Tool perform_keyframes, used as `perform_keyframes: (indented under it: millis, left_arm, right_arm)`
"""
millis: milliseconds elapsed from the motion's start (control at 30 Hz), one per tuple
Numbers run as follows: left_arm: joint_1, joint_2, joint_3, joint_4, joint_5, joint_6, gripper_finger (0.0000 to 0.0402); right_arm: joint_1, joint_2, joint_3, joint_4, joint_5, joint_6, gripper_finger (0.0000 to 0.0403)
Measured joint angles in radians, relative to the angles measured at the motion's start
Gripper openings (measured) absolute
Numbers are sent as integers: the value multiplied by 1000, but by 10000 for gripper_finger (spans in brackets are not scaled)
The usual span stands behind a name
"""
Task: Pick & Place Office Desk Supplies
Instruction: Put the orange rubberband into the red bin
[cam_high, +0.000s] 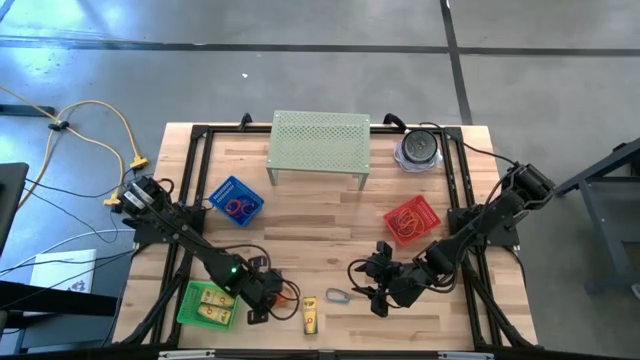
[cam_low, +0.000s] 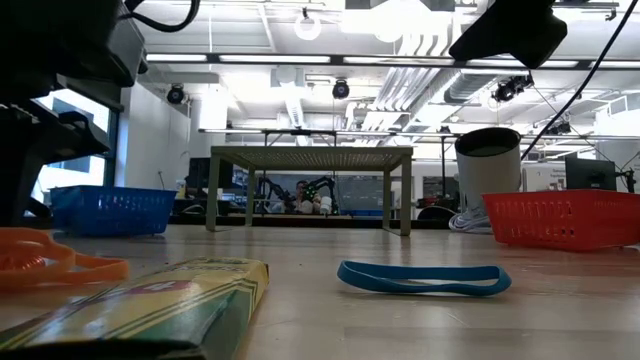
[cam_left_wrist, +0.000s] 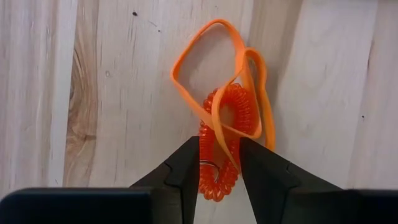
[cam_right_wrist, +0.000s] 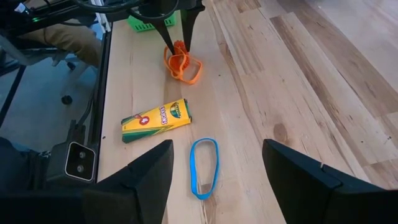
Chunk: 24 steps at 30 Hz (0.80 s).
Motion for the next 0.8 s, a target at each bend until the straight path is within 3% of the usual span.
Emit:
perform_keyframes:
  millis: [533,800]
  left_arm:
    - [0,0,0,0,-1,0,9]
    - [0,-1,2,-1,-4,1,2]
  right_arm:
    - [0,0,0,0,0,0,236]
    - [0,0,0,0,0,0,236]
